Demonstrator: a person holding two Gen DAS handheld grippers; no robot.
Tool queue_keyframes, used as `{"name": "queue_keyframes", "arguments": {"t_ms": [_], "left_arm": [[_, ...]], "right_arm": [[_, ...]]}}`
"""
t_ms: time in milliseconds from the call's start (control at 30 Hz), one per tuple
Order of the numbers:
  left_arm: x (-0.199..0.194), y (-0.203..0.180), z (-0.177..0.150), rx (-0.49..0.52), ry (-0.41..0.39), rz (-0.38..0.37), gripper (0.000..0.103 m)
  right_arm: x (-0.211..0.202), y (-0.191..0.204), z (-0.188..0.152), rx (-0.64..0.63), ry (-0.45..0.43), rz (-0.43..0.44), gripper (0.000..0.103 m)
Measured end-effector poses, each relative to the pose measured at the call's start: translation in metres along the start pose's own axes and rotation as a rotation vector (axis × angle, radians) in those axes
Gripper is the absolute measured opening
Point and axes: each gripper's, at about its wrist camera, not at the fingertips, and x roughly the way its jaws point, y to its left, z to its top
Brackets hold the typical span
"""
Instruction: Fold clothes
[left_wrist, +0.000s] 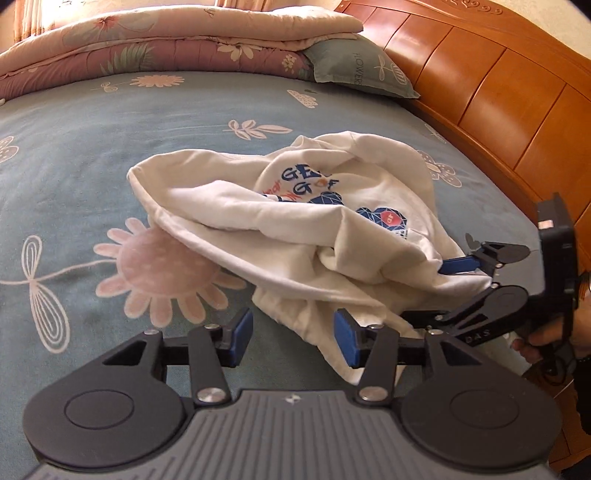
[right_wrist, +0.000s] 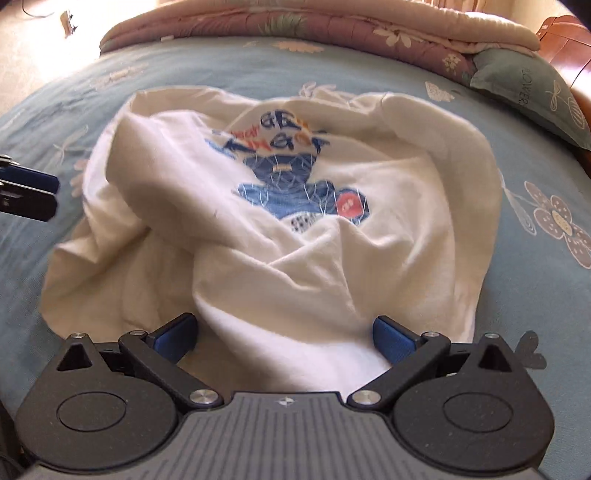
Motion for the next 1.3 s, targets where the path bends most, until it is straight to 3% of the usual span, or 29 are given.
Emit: {"name": "queue_keyframes", "arguments": {"t_ms": [167, 233, 333, 367, 467, 733, 900, 1133, 1200, 1300], "left_arm": [[0.001, -0.022, -0.014, 0.024, 0.0, -0.013, 0.051], [0.006, -0.029, -0.018, 0.021, 0.006, -0.005, 0.051], [0.014, -0.044, -0.024, 0.044, -0.015, 0.047, 0.05], [0.019, -0.045, -0.025, 0.036, -0.011, 0.076, 0.044], [0.03, -0.043, -0.029, -0.03, -0.002, 0.11, 0.041], [0.035, -0.032, -0.048, -0.221, -0.063, 0.043, 0.042], [0.053, -0.028, -0.035, -0.252, -0.085, 0.014, 0.041], [0.05, -0.016, -0.054, -0.335, -0.137, -0.066, 0.041], [0.054, -0.012, -0.05, -0.343, -0.133, -0.075, 0.039], [0.059, -0.011, -0.045, -0.357, -0.12, -0.064, 0.026]], "right_arm": [[0.0, -0.012, -0.008, 0.112, -0.044, 0.03, 0.103], [0.0, -0.007, -0.009, 0.092, -0.045, 0.008, 0.103], [-0.001, -0.009, -0.013, 0.1, -0.069, 0.01, 0.103], [-0.001, -0.009, -0.014, 0.098, -0.078, 0.012, 0.103], [-0.002, -0.008, -0.018, 0.098, -0.106, 0.006, 0.103], [-0.004, -0.006, -0.028, 0.121, -0.181, -0.01, 0.103], [-0.004, -0.006, -0.031, 0.125, -0.206, -0.009, 0.103], [-0.004, -0.005, -0.034, 0.128, -0.225, -0.008, 0.103], [-0.003, -0.005, -0.034, 0.131, -0.23, -0.009, 0.103], [-0.003, -0.006, -0.036, 0.134, -0.238, -0.01, 0.103]]}}
